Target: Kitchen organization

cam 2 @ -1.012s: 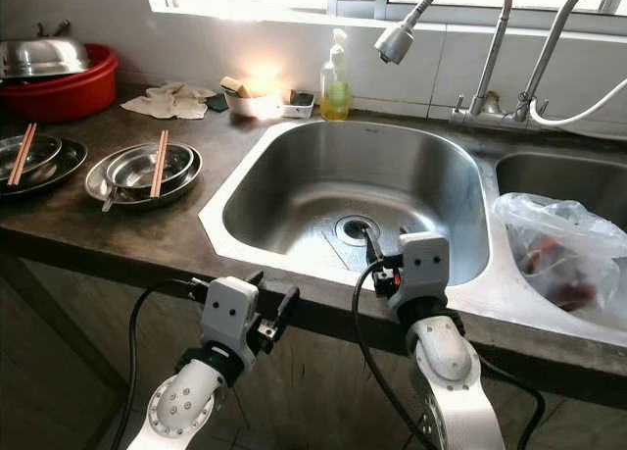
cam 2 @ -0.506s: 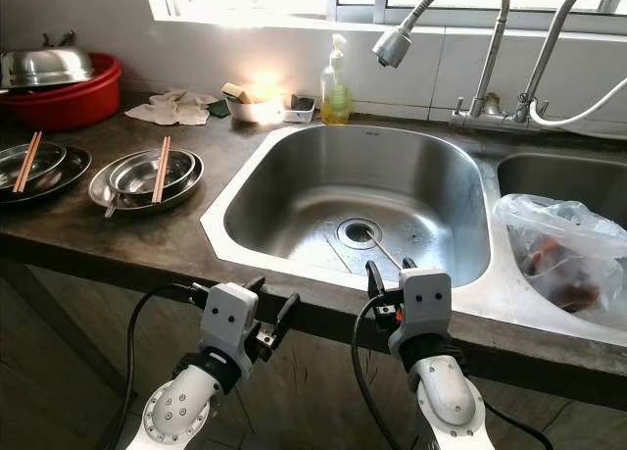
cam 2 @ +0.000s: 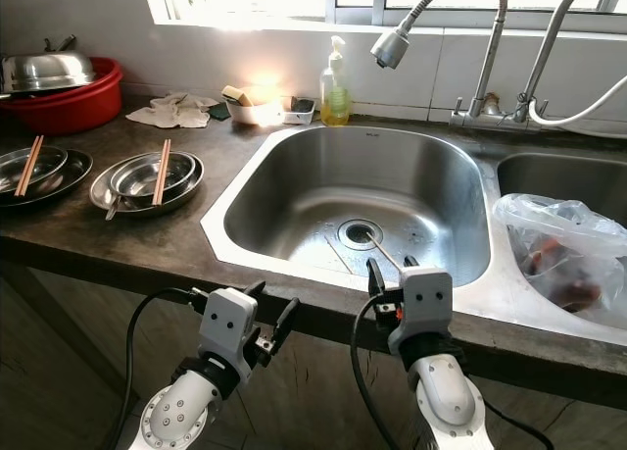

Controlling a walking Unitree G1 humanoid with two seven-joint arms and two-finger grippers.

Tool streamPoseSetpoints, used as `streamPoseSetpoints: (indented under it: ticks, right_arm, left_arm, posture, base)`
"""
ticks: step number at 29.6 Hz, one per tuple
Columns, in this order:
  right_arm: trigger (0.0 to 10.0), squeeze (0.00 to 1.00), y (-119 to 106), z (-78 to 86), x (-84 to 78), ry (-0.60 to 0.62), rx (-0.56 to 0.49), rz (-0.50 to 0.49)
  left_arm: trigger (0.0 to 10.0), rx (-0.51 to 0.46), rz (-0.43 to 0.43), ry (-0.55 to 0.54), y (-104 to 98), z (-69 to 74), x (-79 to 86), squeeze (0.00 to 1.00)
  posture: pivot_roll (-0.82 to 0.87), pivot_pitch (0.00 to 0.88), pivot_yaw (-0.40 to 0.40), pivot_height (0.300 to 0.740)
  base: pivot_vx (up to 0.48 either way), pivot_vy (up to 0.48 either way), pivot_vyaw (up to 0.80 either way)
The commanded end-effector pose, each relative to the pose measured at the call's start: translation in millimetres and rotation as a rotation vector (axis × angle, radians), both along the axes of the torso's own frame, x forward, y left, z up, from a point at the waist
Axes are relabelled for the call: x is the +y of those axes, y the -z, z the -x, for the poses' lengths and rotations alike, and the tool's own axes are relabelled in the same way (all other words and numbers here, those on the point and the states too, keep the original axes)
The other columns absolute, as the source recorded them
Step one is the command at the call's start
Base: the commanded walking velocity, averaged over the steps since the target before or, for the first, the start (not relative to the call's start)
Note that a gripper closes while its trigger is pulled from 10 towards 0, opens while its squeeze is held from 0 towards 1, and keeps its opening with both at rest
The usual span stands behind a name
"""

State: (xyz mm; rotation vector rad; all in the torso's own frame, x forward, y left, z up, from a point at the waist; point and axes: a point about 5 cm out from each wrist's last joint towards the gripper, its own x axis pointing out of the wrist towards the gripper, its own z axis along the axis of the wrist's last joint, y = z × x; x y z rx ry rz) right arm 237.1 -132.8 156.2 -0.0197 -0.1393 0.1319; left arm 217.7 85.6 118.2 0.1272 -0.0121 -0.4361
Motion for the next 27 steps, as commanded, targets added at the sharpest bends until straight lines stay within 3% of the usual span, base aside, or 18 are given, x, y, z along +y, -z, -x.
streamPoseSetpoints:
  ticks: [1,27]
  right_arm:
    - [10.0,0.0,-18,-0.4,3.5,-0.012,-0.087,0.02]
    - [10.0,0.0,-2,3.3,5.3,-0.031,-0.008,0.024]
  left_arm:
    - [10.0,-0.016,-0.012,-0.009,-2,-0.1,0.8,0.0]
    - [10.0,-0.01,-0.014,-0.021,0,-0.3,1.0,0.0]
  posture:
    - [0.04,0.0,-0.02,0.74]
    - [0.04,0.0,-0.029,0.74]
  base:
    - [-0.247,0.0,0.0]
    - [-0.282,0.0,0.0]
